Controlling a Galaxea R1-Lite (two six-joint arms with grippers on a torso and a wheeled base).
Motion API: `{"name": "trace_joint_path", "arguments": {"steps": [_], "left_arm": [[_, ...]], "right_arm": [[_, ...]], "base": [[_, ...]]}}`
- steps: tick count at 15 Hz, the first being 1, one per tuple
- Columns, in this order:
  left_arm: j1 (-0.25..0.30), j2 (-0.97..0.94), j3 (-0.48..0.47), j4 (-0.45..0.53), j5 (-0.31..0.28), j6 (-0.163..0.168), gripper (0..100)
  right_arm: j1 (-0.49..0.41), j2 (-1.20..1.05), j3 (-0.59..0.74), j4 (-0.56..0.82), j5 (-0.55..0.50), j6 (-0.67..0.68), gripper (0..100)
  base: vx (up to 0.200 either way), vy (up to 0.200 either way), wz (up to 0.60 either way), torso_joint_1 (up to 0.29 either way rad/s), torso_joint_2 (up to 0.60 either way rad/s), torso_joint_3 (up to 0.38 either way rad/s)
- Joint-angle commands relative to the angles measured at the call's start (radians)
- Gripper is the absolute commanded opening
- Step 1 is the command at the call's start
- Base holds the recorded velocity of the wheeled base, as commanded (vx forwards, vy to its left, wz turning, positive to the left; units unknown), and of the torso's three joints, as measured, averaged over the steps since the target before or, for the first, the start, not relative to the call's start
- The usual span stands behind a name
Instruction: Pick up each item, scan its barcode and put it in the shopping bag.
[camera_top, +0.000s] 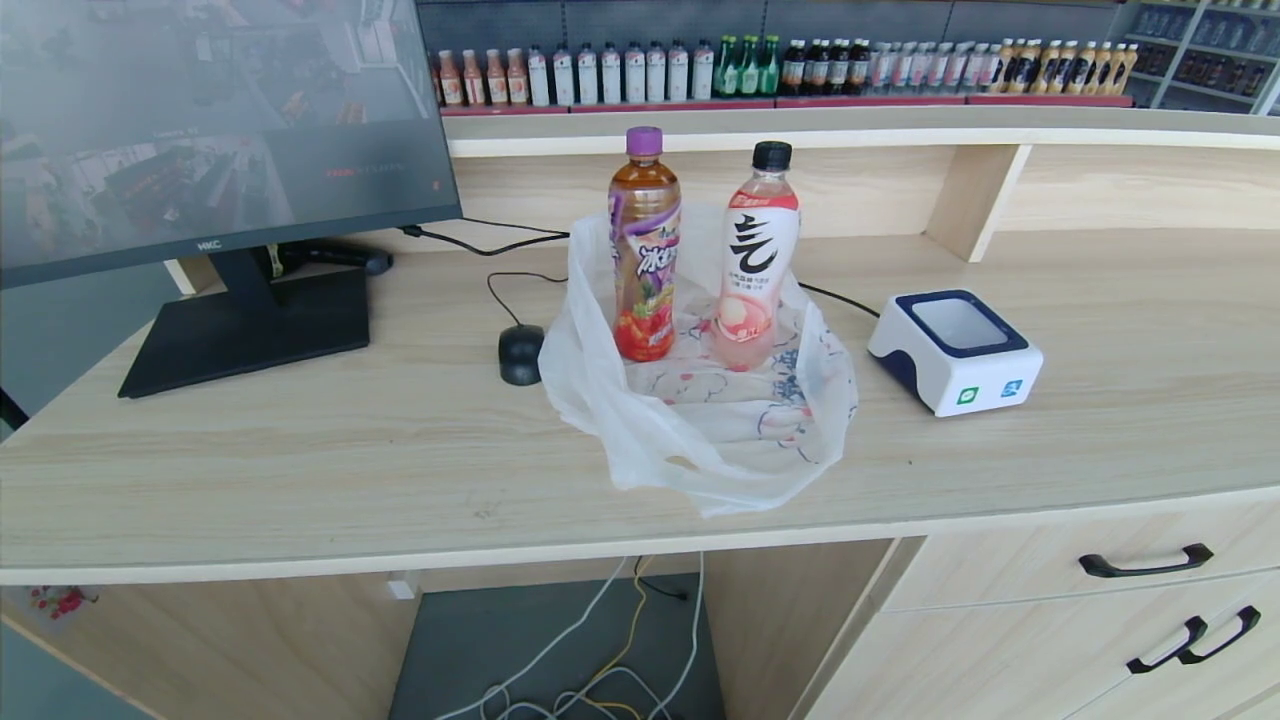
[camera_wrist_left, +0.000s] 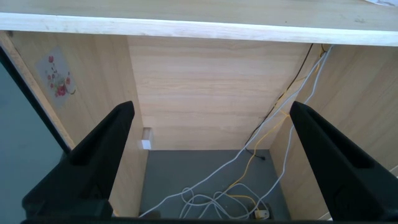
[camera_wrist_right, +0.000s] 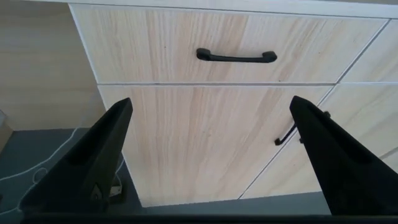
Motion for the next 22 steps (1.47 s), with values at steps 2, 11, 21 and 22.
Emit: {"name": "trace_joint_path", "arguments": {"steps": [2,11,21,22], "left_arm": [[0.001,0.0,0.0,0.0,0.002,-0.002,100],[0.001,0.0,0.0,0.0,0.002,-0.003,100],[0.001,0.0,0.0,0.0,0.002,-0.017,100],[0.001,0.0,0.0,0.0,0.002,-0.017,100]], "right_arm": [[-0.001,-0.038,0.012,-0.021,0.003,0.041,100],[-0.001,-0.038,0.028,-0.009,0.009,0.135,100],[-0.001,-0.038,0.028,-0.009,0.008,0.135,100],[-0.001,-0.038,0.028,-0.009,0.009,0.135,100]], "base": [[0.0,0.0,0.0,0.0,0.0,0.0],[0.0,0.0,0.0,0.0,0.0,0.0],[-0.02,-0.04,0.0,0.001,0.0,0.002],[0.0,-0.2,0.0,0.002,0.01,0.002]]}}
